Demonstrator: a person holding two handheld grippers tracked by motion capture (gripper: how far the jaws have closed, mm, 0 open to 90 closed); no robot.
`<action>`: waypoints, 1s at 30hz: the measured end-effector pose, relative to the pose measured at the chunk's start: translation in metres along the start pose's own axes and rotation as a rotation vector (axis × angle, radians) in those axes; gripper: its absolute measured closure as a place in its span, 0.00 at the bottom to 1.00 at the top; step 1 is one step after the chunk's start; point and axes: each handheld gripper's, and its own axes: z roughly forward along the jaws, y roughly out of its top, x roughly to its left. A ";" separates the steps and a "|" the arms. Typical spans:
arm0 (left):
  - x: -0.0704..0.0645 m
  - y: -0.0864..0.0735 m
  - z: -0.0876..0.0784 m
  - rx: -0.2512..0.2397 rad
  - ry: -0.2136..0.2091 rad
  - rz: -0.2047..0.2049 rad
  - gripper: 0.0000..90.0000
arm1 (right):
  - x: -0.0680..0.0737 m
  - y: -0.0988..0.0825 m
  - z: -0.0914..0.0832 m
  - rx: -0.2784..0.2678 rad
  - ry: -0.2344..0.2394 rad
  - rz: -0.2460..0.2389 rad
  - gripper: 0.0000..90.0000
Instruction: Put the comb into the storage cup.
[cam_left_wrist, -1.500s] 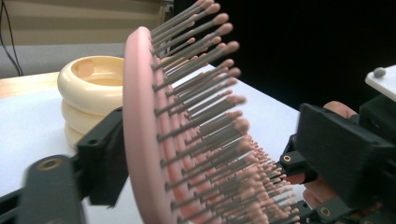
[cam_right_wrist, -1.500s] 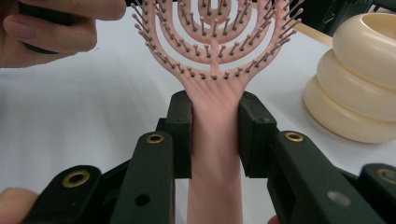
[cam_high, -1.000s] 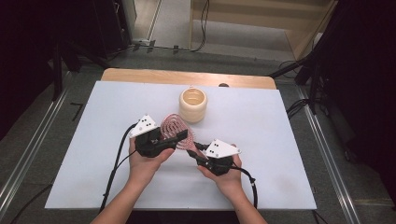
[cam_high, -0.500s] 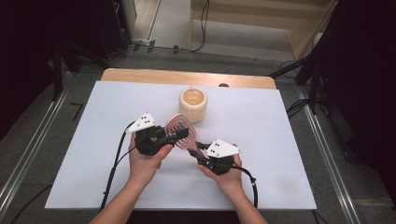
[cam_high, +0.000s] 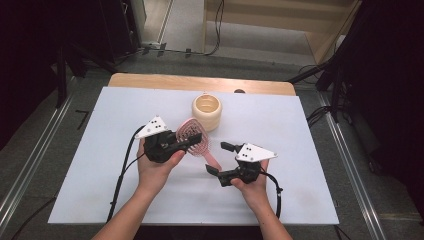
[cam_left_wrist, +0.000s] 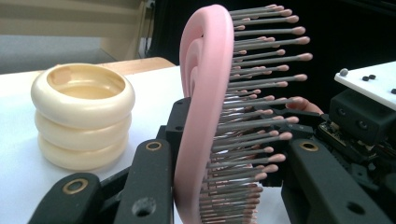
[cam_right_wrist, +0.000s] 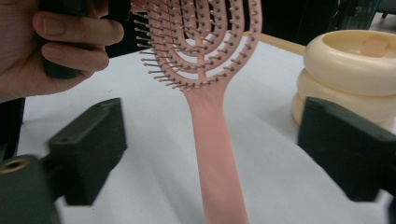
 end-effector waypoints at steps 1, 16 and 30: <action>0.000 0.001 0.000 0.000 0.003 0.002 0.72 | -0.002 0.000 -0.002 0.001 0.017 -0.001 0.00; 0.007 0.010 -0.005 0.006 0.017 0.017 0.72 | -0.018 -0.018 -0.034 -0.025 -0.073 0.009 0.00; 0.014 0.020 -0.011 0.000 0.031 0.034 0.72 | -0.032 -0.036 -0.064 -0.050 -0.144 0.055 0.00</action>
